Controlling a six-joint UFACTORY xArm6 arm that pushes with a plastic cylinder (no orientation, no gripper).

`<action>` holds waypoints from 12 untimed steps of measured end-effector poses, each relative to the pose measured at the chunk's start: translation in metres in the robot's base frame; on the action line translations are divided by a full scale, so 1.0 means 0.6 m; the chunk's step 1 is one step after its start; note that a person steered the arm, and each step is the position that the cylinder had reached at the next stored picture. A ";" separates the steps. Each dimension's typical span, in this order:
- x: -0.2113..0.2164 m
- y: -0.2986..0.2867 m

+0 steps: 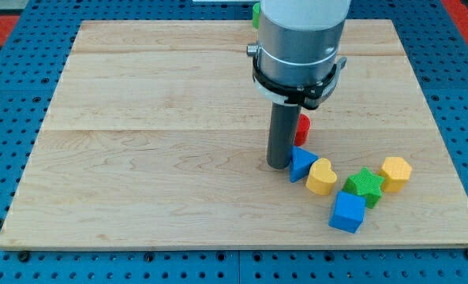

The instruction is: Push the red blocks into the group of blocks

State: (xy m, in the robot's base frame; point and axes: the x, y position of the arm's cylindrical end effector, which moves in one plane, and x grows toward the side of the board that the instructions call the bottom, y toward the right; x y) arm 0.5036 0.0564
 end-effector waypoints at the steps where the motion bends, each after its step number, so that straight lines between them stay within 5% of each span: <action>1: -0.041 -0.046; 2: -0.139 -0.019; 4: -0.023 0.069; 6: -0.244 0.206; 7: -0.369 0.121; 8: -0.369 0.049; 10: -0.123 -0.014; 11: -0.265 -0.027; 12: -0.287 0.052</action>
State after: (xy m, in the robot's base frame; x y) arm 0.3313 0.0874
